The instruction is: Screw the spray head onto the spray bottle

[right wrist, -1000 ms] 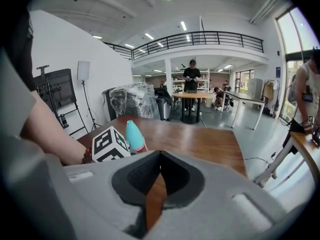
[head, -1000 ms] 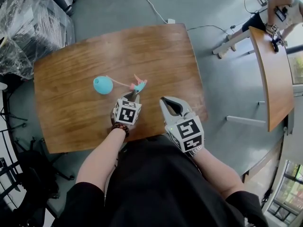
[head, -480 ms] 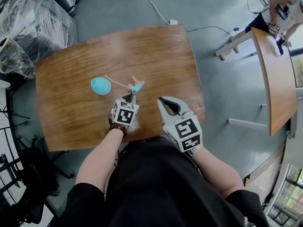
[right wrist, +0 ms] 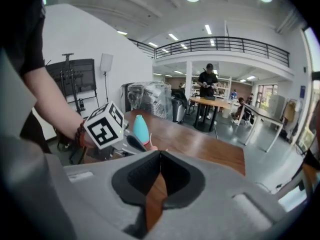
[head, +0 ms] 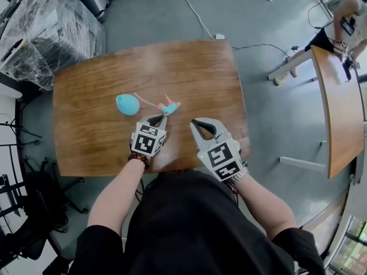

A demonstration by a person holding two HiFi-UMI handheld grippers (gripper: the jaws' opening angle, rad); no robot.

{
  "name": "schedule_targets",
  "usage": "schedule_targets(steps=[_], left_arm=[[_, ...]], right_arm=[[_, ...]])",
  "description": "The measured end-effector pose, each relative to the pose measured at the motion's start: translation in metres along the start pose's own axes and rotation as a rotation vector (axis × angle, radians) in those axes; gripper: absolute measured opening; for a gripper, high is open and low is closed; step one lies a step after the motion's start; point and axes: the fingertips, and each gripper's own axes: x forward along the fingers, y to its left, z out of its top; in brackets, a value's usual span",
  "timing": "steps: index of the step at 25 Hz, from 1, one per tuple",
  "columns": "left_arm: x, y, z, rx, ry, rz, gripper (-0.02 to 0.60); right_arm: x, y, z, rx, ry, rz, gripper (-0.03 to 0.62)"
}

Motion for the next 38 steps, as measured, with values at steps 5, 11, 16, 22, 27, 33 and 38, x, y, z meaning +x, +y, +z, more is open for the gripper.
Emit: schedule_targets(steps=[5,11,16,22,27,33,38], left_arm=[[-0.023,-0.02,0.023,-0.042,-0.031,-0.106,0.026],[-0.05,-0.05,0.046,-0.057,-0.041,-0.243,0.026],[-0.072,-0.074,0.055,-0.03,-0.001,-0.359,0.026],[-0.095,-0.086,0.062,-0.068,-0.005,-0.497,0.026],[-0.109,-0.082,0.064,-0.09,-0.023,-0.617,0.026],[-0.127,-0.069,0.061,-0.076,-0.012,-0.743,0.026],[-0.135,-0.065,0.061,-0.045,-0.018,-0.792,0.029]], right_arm=[[0.003,0.0,0.002,-0.235,0.012,0.037,0.133],[0.004,0.016,0.009,-0.718,-0.03,0.032,0.175],[0.01,0.032,0.007,-1.068,-0.02,0.037,0.236],[0.026,0.044,0.001,-1.276,0.022,-0.002,0.249],[0.04,0.049,0.008,-1.329,0.064,-0.055,0.247],[0.053,0.063,0.024,-1.35,0.104,-0.094,0.236],[0.052,0.068,0.036,-1.36,0.128,-0.137,0.13]])
